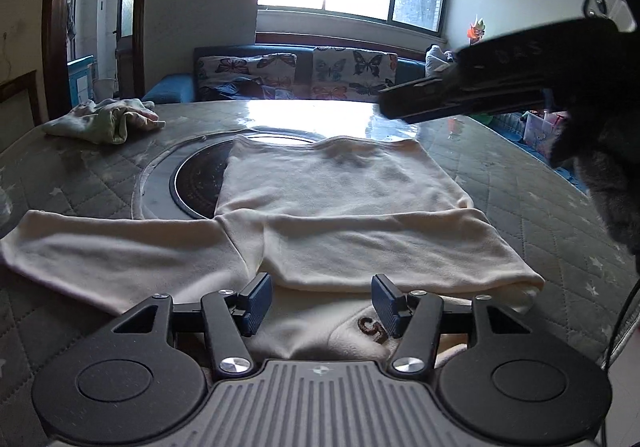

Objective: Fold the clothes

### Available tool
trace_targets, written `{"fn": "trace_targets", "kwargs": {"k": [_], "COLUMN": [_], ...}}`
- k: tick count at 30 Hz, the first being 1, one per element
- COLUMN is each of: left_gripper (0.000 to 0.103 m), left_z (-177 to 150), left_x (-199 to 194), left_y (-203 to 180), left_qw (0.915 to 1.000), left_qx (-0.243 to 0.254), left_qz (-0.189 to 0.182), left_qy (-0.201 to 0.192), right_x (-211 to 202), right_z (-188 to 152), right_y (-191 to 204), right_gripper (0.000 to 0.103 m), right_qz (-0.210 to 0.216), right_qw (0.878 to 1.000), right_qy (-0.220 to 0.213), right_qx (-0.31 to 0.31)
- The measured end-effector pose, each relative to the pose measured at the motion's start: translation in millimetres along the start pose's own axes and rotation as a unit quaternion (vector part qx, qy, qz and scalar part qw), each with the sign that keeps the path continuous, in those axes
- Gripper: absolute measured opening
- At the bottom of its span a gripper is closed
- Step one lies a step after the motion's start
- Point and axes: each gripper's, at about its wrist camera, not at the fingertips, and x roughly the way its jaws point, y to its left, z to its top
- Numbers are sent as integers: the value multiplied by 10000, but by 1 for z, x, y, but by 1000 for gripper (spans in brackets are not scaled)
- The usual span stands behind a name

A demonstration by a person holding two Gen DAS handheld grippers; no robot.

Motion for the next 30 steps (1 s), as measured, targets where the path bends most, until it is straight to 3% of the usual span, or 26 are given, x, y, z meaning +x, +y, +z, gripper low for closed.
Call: {"fn": "trace_targets", "kwargs": {"k": [5,8,13,24,30], "left_gripper": [58,57,50,39,39], "left_z": [4,9,16,18,21], "left_x": [0,4,17,47,42], "left_y": [2,2,0,8,10], "left_qw": [9999,9999,9999,9989,9989], "left_qx": [-43,-35,-9,-5,-36], "left_qz": [38,46,70,430,449], "left_qy": [-99,-146,-100,202,163], "right_x": [-21,-34,-43,-28,-26], "right_z": [-7,-25,-61,-92,-76], "right_y": [-19,-36,-51,-59,-59], "right_gripper": [24,24,24,23,24], "right_qz": [-473,-750,-844,-714,-774], "right_qw": [9985,9951,9913,9930,9945], "right_qy": [142,480,933,911,655], "right_qx": [-247,-433,-397,-222,-260]}}
